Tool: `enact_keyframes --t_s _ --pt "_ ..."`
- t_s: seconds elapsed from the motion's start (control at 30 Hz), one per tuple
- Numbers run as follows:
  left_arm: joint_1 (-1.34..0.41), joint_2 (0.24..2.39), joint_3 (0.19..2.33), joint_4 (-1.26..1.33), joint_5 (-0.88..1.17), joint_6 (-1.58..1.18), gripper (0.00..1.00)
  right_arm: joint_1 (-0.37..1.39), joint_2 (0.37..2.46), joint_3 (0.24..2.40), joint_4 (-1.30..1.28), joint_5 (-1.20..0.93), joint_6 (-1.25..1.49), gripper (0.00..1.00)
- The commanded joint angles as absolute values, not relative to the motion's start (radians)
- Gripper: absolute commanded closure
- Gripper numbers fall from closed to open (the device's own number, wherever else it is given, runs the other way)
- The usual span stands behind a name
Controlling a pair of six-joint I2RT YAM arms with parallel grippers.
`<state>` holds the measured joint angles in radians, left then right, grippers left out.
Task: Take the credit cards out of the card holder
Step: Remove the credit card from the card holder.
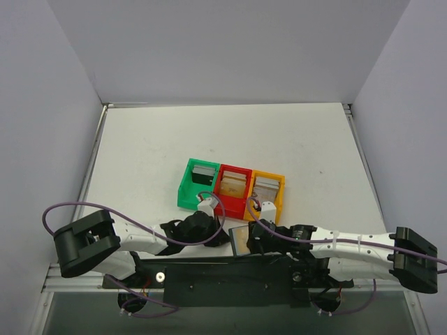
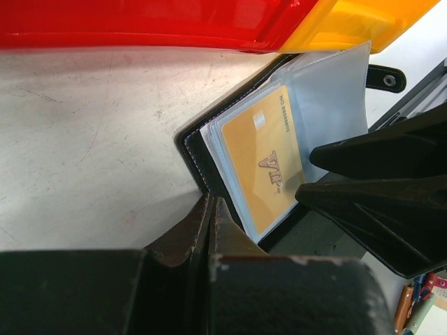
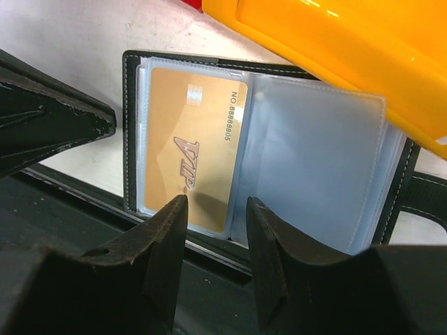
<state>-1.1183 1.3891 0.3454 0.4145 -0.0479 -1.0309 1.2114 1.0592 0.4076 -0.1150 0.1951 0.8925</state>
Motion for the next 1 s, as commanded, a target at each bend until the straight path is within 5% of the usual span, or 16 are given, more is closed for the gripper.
enact_keyframes --t_s 0.0,0.27,0.97 --pt "-1.121 1.350 0.344 0.439 -0.057 -1.017 1.00 1.186 1.008 0.377 -0.031 0.152 0.907 0.64" --pt "-1.123 1.273 0.354 0.451 -0.069 -1.019 1.00 1.157 0.976 0.345 -0.017 0.127 0.917 0.64" --pt "-1.123 1.497 0.443 0.489 -0.021 -1.002 1.00 1.098 0.927 0.293 0.054 0.075 0.917 0.61"
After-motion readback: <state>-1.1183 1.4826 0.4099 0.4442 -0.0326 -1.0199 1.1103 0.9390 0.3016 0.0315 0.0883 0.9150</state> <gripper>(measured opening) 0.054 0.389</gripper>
